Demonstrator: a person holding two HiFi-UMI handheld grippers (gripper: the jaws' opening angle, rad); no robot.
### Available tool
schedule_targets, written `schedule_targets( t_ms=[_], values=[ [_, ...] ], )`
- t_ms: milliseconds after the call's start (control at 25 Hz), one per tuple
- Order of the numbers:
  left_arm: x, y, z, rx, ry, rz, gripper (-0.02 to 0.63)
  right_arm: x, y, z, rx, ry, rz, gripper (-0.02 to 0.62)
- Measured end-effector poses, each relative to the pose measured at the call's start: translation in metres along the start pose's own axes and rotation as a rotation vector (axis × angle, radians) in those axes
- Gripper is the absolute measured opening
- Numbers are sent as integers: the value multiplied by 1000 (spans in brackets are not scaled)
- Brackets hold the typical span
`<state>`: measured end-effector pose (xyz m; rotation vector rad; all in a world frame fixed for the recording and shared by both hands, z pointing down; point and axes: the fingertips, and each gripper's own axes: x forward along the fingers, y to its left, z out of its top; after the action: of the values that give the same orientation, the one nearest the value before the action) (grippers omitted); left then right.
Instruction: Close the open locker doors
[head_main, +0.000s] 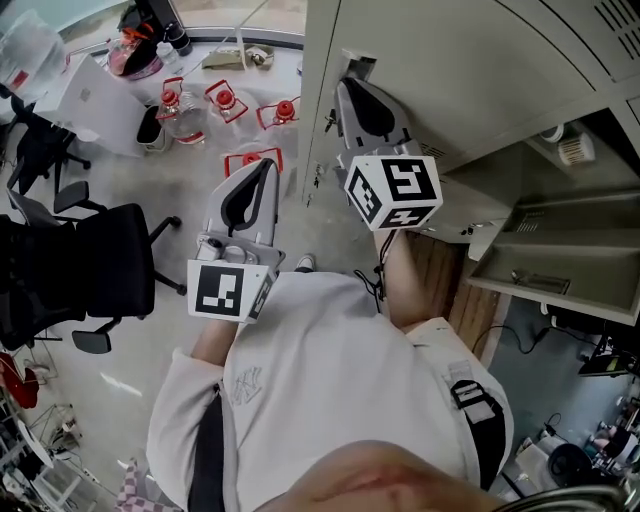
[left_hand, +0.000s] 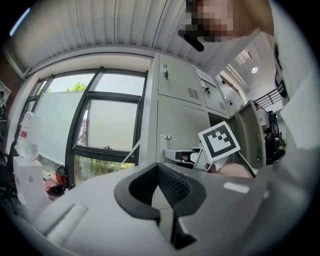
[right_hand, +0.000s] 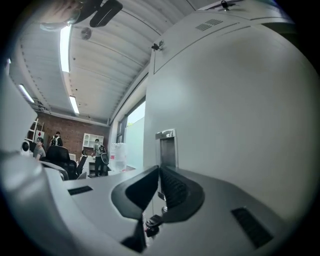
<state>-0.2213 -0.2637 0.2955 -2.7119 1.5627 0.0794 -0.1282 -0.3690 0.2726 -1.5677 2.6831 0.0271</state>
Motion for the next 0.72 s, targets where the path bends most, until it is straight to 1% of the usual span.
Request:
schedule_targets(
  t_ms=[160,520,720],
  values=[
    [3,2,3,-8,-7,-10,2,1,2,1,-16,1,-6,21],
    [6,-2,3,-13,-8,-30,2,-10,5,5,-1,-3,-8,21],
    [6,-12,8,-5,-15,-56,2,-38,15,21,31,-46,32,21]
  ],
)
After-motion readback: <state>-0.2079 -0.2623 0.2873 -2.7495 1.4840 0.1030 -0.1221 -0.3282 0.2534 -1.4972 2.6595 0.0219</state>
